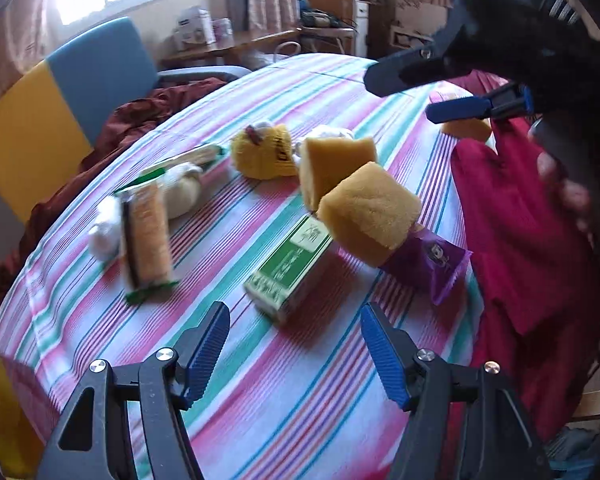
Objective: Organize objects
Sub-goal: 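Move both grippers back over the remaining items on the table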
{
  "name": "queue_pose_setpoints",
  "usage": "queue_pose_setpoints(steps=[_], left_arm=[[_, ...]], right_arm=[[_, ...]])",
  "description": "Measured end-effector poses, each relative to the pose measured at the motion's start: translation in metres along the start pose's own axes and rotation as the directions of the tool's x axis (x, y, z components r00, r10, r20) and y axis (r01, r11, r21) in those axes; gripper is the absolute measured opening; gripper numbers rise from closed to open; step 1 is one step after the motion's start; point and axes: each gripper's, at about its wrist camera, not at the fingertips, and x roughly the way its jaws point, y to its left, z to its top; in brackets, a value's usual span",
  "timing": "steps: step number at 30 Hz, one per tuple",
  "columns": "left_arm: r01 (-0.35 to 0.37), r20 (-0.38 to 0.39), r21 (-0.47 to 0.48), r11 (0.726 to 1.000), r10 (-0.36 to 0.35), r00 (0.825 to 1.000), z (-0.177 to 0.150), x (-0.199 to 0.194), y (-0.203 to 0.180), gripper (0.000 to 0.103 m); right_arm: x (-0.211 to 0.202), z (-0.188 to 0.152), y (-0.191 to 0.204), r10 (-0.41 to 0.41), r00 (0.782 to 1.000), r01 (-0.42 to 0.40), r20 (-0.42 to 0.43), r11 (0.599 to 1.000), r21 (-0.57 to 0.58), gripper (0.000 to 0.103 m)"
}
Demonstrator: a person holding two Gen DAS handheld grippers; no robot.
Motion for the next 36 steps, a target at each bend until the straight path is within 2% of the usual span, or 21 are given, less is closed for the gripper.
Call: queue_pose_setpoints(steps=[4, 5, 6, 10, 12, 13, 17, 23, 26, 31, 33, 35, 36], left_arm=[[0.019, -0.024, 0.042, 0.999, -0.018, 1.000, 0.016, 0.025, -0.003, 0.071], [0.006, -0.023, 0.051, 0.999, -0.004, 1.000, 0.018, 0.030, -0.003, 0.080], [0.006, -0.024, 0.056, 0.998, -0.005, 1.000, 0.022, 0.035, -0.002, 0.082], [0.059, -0.054, 0.000, 0.998, -0.059, 0.997, 0.026, 0.056, 0.005, 0.082], [0.077, -0.067, -0.045, 0.996, -0.080, 0.994, 0.023, 0.065, 0.010, 0.080], [0.085, -0.042, -0.070, 0.994, -0.088, 0.995, 0.021, 0.064, 0.012, 0.079], [0.071, -0.025, -0.130, 0.989, -0.075, 0.997, 0.015, 0.056, 0.020, 0.060], [0.083, -0.024, -0.176, 0.981, -0.089, 0.996, 0.003, 0.040, 0.026, 0.059], [0.071, -0.007, -0.151, 0.986, -0.073, 0.997, 0.006, 0.030, 0.026, 0.059], [0.039, -0.042, -0.115, 0.993, -0.044, 0.998, 0.024, 0.046, 0.027, 0.057], [0.038, -0.062, -0.137, 0.990, -0.047, 0.997, 0.029, 0.057, 0.030, 0.049], [0.045, -0.077, -0.174, 0.984, -0.059, 0.995, 0.030, 0.065, 0.033, 0.035], [0.043, -0.066, -0.192, 0.980, -0.057, 0.996, 0.030, 0.067, 0.033, 0.033]], right_arm=[[0.002, 0.000, -0.005, 0.046, 0.999, -0.046, -0.007, 0.999, 0.016, 0.103], [0.002, 0.000, -0.005, 0.053, 0.999, -0.053, -0.006, 0.998, 0.017, 0.103], [0.002, 0.000, -0.006, 0.059, 0.998, -0.058, -0.005, 0.998, 0.019, 0.103], [0.002, 0.001, -0.007, 0.072, 0.997, -0.072, -0.008, 0.997, 0.024, 0.103], [0.003, 0.000, -0.006, 0.069, 0.998, -0.069, -0.013, 0.997, 0.022, 0.103], [0.004, 0.000, -0.006, 0.069, 0.997, -0.069, -0.016, 0.997, 0.023, 0.103], [0.007, 0.001, -0.006, 0.059, 0.998, -0.059, -0.032, 0.998, 0.023, 0.103], [0.009, 0.002, -0.007, 0.048, 0.998, -0.047, -0.044, 0.999, 0.025, 0.103], [0.009, 0.002, -0.007, 0.049, 0.998, -0.048, -0.043, 0.999, 0.025, 0.103], [0.008, 0.003, -0.007, 0.051, 0.998, -0.050, -0.040, 0.998, 0.026, 0.103], [0.008, 0.003, -0.007, 0.048, 0.998, -0.047, -0.042, 0.999, 0.026, 0.103], [0.009, 0.003, -0.007, 0.047, 0.998, -0.045, -0.043, 0.999, 0.026, 0.103], [0.009, 0.003, -0.007, 0.046, 0.998, -0.045, -0.043, 0.999, 0.026, 0.103]])
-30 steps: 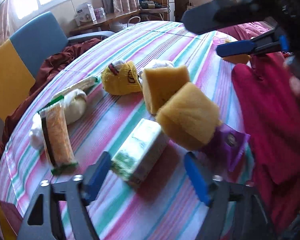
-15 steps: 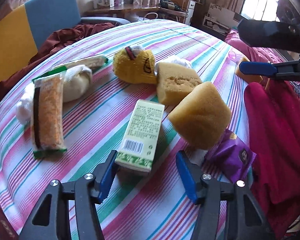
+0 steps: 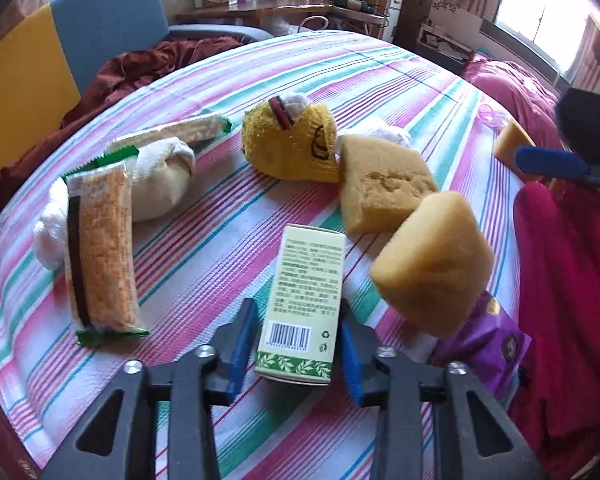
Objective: Organize objects
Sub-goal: 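Move both grippers back over the remaining items on the table, then grasp the small green-white box with the left gripper while the right gripper grasps a yellow sponge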
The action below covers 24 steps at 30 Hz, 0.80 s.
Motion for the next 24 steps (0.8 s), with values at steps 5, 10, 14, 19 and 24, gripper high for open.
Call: queue_pose_setpoints(steps=[5, 10, 14, 19, 24], left_arm=[[-0.018, 0.070, -0.107, 0.994, 0.026, 0.997, -0.023, -0.013, 0.007, 0.030], [-0.064, 0.126, -0.169, 0.984, 0.086, 0.988, -0.076, -0.042, 0.005, 0.030], [-0.056, 0.185, -0.200, 0.978, 0.094, 0.978, -0.103, -0.054, 0.008, 0.030], [-0.048, 0.218, -0.204, 0.978, 0.093, 0.971, -0.105, -0.051, 0.009, 0.030], [-0.021, 0.237, -0.216, 0.976, 0.073, 0.969, -0.104, -0.049, 0.011, 0.030]], right_arm=[[0.007, 0.001, 0.002, -0.020, 0.999, 0.020, -0.038, 1.000, -0.009, 0.103], [0.021, 0.001, 0.003, -0.045, 0.992, 0.042, -0.120, 0.999, -0.026, 0.103], [0.025, 0.000, 0.006, -0.087, 0.986, 0.082, -0.144, 0.996, -0.039, 0.103], [0.032, 0.001, 0.016, -0.185, 0.968, 0.171, -0.171, 0.981, -0.096, 0.103], [0.042, -0.001, 0.033, -0.315, 0.931, 0.277, -0.183, 0.939, -0.206, 0.103]])
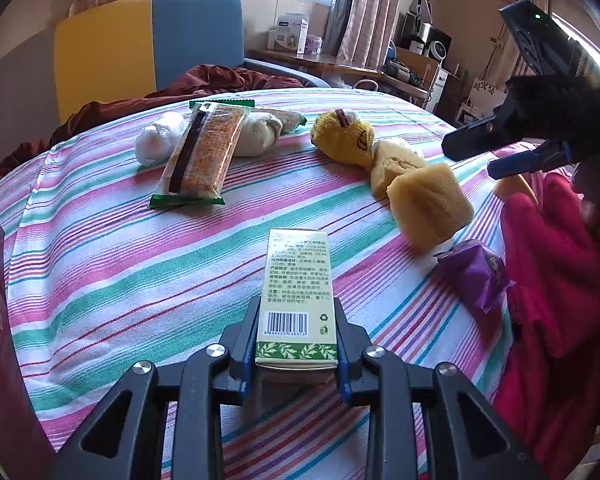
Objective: Organize objects
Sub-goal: 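Grasp the small green-white box with the left gripper while the right gripper grasps a yellow sponge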
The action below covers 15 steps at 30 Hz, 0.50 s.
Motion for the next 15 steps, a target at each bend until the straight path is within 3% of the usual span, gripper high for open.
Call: queue_pose_setpoints(steps=[8, 11, 13, 15], left_arm=[[0.032, 0.019, -0.027, 0.999, -0.031, 0.999, -0.003, 0.000, 0.004, 0.031], [0.041, 0.024, -0.038, 0.998, -0.040, 0.999, -0.003, 0.000, 0.006, 0.031], [0.044, 0.027, -0.040, 0.998, -0.043, 0.999, -0.004, -0.002, 0.007, 0.031], [0.046, 0.031, -0.040, 0.998, -0.044, 0.999, -0.005, -0.001, 0.007, 0.031]], right_arm=[[0.020, 0.003, 0.043, -0.107, 0.993, 0.098, -0.059, 0.985, -0.141, 0.102], [0.035, 0.007, 0.041, -0.141, 0.983, 0.125, -0.119, 0.984, -0.131, 0.089], [0.044, 0.008, 0.041, -0.131, 0.980, 0.112, -0.149, 0.985, -0.133, 0.062], [0.048, 0.008, 0.046, -0.147, 0.978, 0.122, -0.150, 0.979, -0.164, 0.062]])
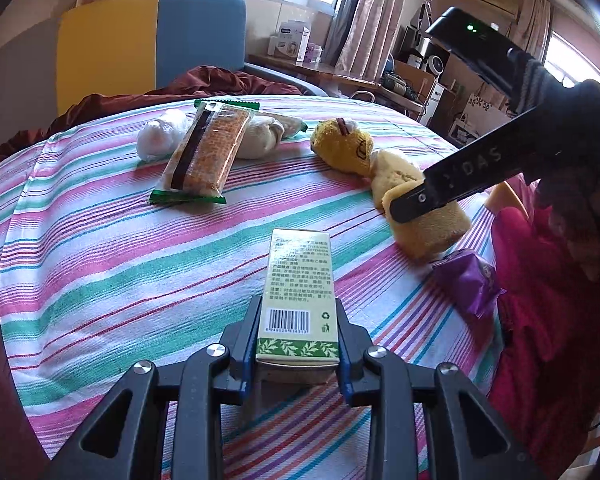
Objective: Organize objects
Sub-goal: 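Grasp the small green-white box with the left gripper while the right gripper grasps a yellow sponge, then carry the green-white box into the gold tray and open the left gripper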
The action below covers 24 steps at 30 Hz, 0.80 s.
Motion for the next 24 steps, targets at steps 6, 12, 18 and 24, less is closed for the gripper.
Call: queue_pose_setpoints(steps=[6, 12, 18, 24], left_arm=[[-0.002, 0.007, 0.009, 1.000, 0.002, 1.000, -0.002, -0.001, -0.001, 0.031], [-0.009, 0.010, 0.018, 1.000, 0.009, 1.000, -0.003, -0.003, -0.002, 0.031], [-0.014, 0.010, 0.024, 1.000, 0.014, 1.000, -0.003, -0.003, -0.004, 0.031], [-0.019, 0.011, 0.029, 0.999, 0.019, 1.000, -0.004, -0.003, -0.005, 0.031]], right_arm=[[-0.002, -0.001, -0.009, 0.093, 0.995, -0.094, 0.026, 0.994, 0.051, 0.058], [-0.013, -0.005, -0.014, 0.189, 0.978, -0.194, 0.090, 0.979, 0.057, 0.058], [-0.006, -0.007, 0.002, 0.226, 0.973, -0.227, 0.052, 0.974, -0.004, 0.059], [0.010, -0.008, 0.033, 0.206, 0.978, -0.207, -0.023, 0.970, -0.128, 0.063]])
